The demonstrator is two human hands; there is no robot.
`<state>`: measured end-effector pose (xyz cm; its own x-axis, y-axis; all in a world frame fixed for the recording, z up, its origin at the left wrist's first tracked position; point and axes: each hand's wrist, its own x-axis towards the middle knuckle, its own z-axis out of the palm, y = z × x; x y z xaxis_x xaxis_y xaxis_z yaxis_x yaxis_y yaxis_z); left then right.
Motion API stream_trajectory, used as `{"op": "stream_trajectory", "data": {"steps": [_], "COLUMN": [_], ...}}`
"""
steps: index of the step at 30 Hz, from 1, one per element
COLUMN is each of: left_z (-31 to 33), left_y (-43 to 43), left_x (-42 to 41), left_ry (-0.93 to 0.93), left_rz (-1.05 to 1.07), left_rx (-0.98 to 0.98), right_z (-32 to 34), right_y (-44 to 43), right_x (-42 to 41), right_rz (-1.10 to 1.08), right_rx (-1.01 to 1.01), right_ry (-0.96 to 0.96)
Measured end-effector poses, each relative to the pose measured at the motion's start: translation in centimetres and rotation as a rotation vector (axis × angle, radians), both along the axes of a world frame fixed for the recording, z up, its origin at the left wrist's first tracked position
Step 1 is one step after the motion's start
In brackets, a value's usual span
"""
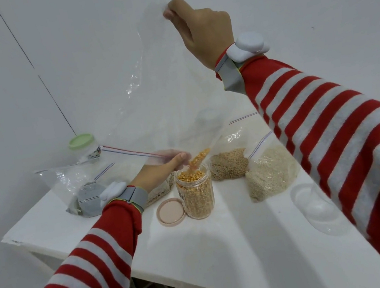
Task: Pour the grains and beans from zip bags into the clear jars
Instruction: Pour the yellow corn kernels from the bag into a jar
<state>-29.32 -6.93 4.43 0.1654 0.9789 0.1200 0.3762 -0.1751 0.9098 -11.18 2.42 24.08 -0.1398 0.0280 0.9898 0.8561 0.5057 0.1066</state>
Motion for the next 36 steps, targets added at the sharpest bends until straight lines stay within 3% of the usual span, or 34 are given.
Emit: {"op": "stream_trajectory", "data": {"steps": [9, 14, 19, 27, 36], "left_z": [0.0, 0.6, 0.2, -0.6, -0.8], "left_y": [1.2, 0.7, 1.6, 1.8, 2.7], "left_x": [-1.3, -0.2, -0.9, -0.3, -0.7], "left_ry": [0.188, 0.099, 0.218, 0.084, 0.128], "left_rz": [0.084, 0.014, 0.038, -0.011, 0.002], "left_rx": [-0.136, -0.102, -0.021, 0.045, 0.073], "right_z": [0.5, 0.6, 1.0, 1.4, 1.4], "right_y": [0.0, -0.5, -0.9, -1.4, -1.1], "right_x": [-0.2, -0.5, -1.4, -2.2, -1.8], "right_rz": [-0.001, 0.03, 0.076, 0.063, 0.074], "right_rx": [0.015, 0.068, 0.11, 0.179, 0.179], "right_ry": [0.016, 0.024, 0.044, 0.035, 0.044]}}
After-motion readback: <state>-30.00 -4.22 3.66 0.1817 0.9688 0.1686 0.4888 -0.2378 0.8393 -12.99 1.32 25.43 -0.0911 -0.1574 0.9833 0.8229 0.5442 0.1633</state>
